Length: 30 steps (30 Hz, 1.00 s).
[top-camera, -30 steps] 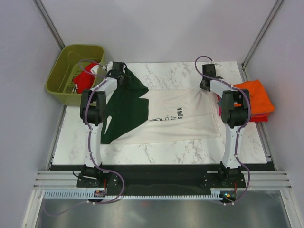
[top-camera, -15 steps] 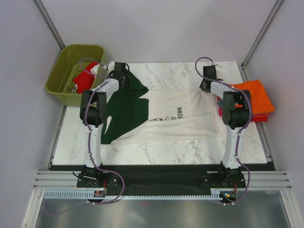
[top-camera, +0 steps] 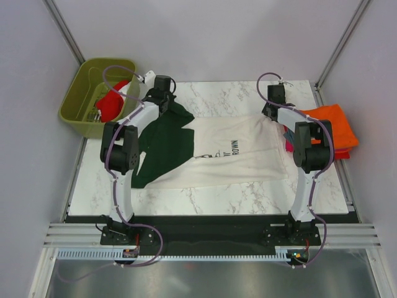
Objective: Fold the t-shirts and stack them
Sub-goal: Fold the tshirt
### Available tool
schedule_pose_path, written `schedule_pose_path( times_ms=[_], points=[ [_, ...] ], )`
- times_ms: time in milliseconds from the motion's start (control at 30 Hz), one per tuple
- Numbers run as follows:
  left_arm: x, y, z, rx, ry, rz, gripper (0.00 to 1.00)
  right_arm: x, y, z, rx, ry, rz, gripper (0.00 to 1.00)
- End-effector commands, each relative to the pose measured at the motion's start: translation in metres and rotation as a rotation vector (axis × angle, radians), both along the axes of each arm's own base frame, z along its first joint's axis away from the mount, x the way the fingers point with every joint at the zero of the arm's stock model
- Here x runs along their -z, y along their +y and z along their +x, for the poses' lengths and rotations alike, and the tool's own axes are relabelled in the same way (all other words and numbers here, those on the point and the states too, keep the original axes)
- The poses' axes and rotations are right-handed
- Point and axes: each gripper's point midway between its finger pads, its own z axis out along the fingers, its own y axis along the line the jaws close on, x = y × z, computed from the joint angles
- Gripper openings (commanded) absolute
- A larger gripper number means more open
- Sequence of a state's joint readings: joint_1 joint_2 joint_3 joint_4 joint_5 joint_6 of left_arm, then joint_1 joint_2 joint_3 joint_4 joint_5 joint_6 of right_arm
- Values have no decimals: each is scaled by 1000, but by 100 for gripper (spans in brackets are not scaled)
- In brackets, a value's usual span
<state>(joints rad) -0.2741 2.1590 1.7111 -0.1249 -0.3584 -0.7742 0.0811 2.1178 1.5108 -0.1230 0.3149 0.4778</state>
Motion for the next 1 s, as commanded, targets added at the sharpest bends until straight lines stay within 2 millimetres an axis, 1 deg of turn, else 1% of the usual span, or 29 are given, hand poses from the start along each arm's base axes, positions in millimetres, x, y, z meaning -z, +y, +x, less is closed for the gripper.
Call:
schedule_pose_path(
  times_ms=[0,67,200,300,367,400,433,467,500,533,600,633,667,700,733,767,800,833,867,900,933,967],
  points=[
    [-20,15,0,-35,-42,49,2,-31,-6,5,23,-77,-1,7],
    [-15,13,1,-23,-32,38,2,-29,-8,3,30,-72,1,7],
    [-12,4,-2,6,-21,2,2,-27,-12,2,41,-69,1,7],
    [-15,1,-6,7,-20,11,2,-26,-12,2,44,-66,2,8],
    [-14,2,-6,6,-16,9,2,-23,-10,3,37,-63,10,14],
    [-11,1,-6,7,-10,6,2,-23,-10,3,33,-63,13,28],
    [-8,0,-7,9,-4,3,4,-22,-9,3,34,-61,19,38],
    [-7,-3,-6,17,2,-10,13,-24,-8,3,33,-66,25,43],
    [-3,-3,-6,17,12,-13,15,-25,-7,3,27,-70,30,46],
    [0,-4,-7,20,25,-13,17,-27,-5,2,19,-71,35,47],
    [-3,-2,-6,16,22,-12,20,-38,1,3,-7,-101,54,49],
    [-4,-2,-5,14,20,-11,21,-38,3,1,-15,-100,60,51],
    [-3,0,-6,12,21,-9,23,-45,8,1,-27,-118,67,54],
    [-5,0,-7,14,22,-8,26,-48,14,0,-44,-123,74,56],
    [-6,1,-7,13,22,-9,31,-50,17,-1,-53,-124,74,56],
    [-3,3,-10,13,37,-4,36,-53,23,-1,-65,-131,76,57],
    [-2,5,-12,10,44,0,39,-54,24,-2,-67,-133,76,57],
    [-2,9,-15,2,52,11,46,-55,27,-2,-71,-134,71,57],
    [0,12,-19,-8,65,21,50,-53,28,-2,-72,-131,69,57],
    [1,17,-22,-22,70,29,53,-54,25,-1,-61,-133,61,58],
    [5,21,-26,-32,84,37,55,-53,24,-1,-57,-132,58,58],
    [3,26,-28,-40,82,38,56,-51,24,-1,-55,-129,56,58]
  ],
)
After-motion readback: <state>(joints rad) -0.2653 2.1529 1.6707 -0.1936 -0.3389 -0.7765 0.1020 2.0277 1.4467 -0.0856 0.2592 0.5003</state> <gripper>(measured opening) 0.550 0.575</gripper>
